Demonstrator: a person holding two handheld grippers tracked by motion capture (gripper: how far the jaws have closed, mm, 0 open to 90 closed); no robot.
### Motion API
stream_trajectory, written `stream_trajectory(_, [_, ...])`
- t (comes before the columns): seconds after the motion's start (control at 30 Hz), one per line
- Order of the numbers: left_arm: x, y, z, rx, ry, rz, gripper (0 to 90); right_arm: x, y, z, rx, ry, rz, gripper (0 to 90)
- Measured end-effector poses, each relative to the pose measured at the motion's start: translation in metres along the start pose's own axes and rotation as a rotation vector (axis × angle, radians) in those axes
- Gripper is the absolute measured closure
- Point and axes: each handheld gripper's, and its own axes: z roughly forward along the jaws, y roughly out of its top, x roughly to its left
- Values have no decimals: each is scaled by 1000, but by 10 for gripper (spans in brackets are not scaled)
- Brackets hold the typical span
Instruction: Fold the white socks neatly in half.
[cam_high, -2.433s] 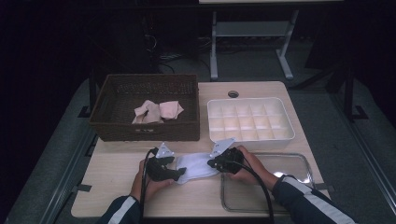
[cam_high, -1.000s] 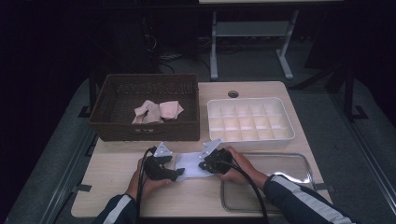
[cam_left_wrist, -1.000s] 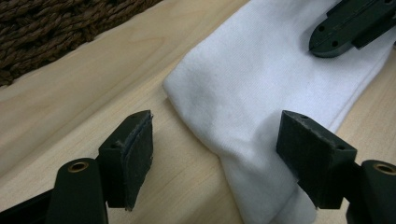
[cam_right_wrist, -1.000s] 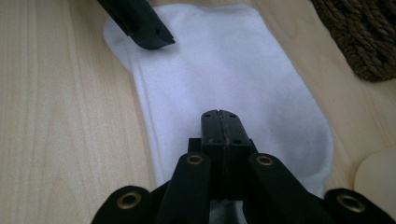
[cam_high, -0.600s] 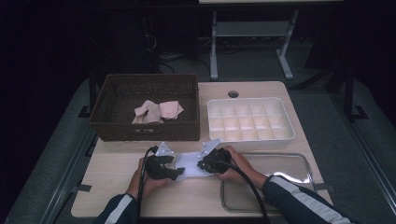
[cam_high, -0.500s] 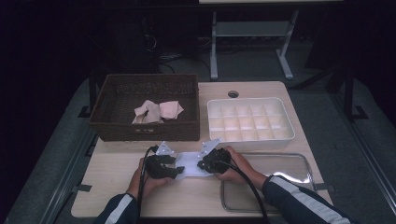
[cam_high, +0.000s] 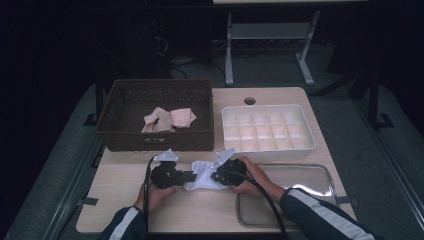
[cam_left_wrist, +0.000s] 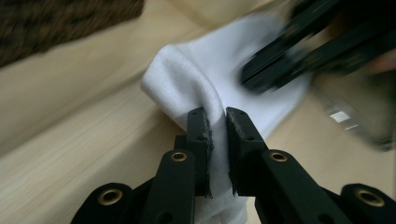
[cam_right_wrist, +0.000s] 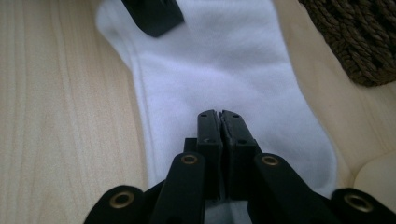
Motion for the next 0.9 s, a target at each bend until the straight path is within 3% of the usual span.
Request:
stream_trajectory(0.07, [-5, 4, -3, -47, -44, -1, 803, 0, 1, 1, -4, -4, 4, 861])
stream_trajectory(0.27, [-19, 10, 1, -89, -79, 41, 813, 4, 8, 8, -21, 4, -12, 860])
stream_trajectory(0.5, [-17, 13, 0, -108, -52, 41, 828, 9, 10, 12, -70, 7, -31, 839])
stream_trajectory(0.6, [-16, 13, 0, -98, -34, 45, 831, 8, 10, 9, -81, 15, -14, 752])
stream_trajectory(0.7, [-17, 14, 0, -84, -24, 51, 831, 3, 11, -4, -117, 22, -41, 724])
stream_trajectory(0.77, [-18, 14, 0, -80, -16, 45, 835, 0, 13, -21, -145, 21, -3, 689])
stream_trajectory(0.87, [-18, 15, 0, -78, -5, 54, 835, -7, 11, -45, -183, -33, 9, 676])
stream_trajectory(0.9, [-19, 16, 0, -77, 4, 55, 835, -10, 8, -53, -164, -58, 17, 682])
